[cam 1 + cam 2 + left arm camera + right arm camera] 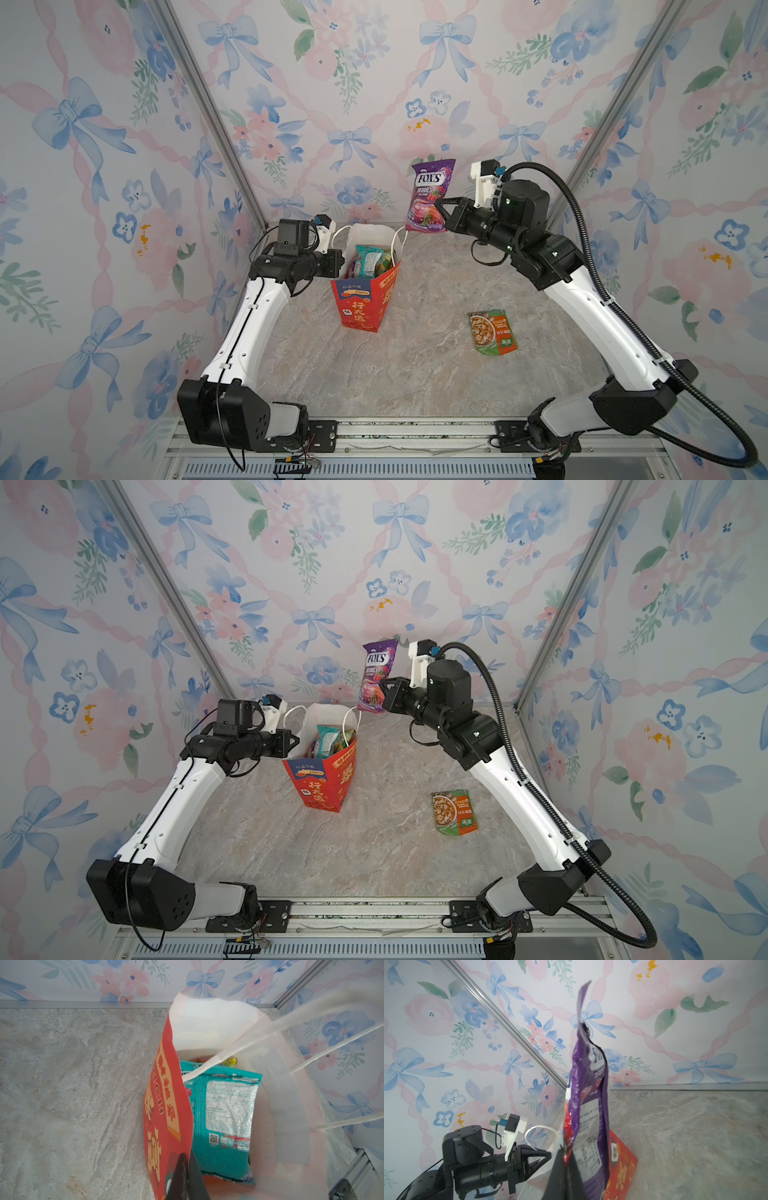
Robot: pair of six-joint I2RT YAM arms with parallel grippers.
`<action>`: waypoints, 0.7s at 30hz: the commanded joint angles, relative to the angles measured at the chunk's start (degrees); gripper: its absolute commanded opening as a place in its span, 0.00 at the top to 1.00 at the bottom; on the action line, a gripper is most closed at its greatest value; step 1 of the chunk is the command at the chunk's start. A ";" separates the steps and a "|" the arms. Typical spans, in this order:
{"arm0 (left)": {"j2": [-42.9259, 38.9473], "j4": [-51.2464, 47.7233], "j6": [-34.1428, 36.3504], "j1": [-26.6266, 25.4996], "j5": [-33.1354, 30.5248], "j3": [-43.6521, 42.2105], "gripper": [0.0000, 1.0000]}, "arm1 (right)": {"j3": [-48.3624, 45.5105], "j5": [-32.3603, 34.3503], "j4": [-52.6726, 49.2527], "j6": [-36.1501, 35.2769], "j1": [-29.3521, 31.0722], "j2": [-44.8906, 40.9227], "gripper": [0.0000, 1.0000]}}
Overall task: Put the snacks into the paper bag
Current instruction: 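Lift the purple packet with the right gripper, raising it high, then carry the purple packet over the bag and lower it inside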
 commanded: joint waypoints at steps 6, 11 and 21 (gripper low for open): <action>-1.68 0.12 -0.47 -0.42 1.66 0.05 1.00 | 14.67 -0.08 -1.12 -4.28 4.86 8.11 1.00; -1.68 0.15 -0.34 -0.37 1.64 0.13 1.00 | 21.16 -0.60 -2.74 -4.33 7.54 14.03 1.00; -1.93 0.08 0.21 -0.35 1.22 -0.31 1.00 | 21.53 -1.54 -2.93 -2.69 10.23 17.35 1.00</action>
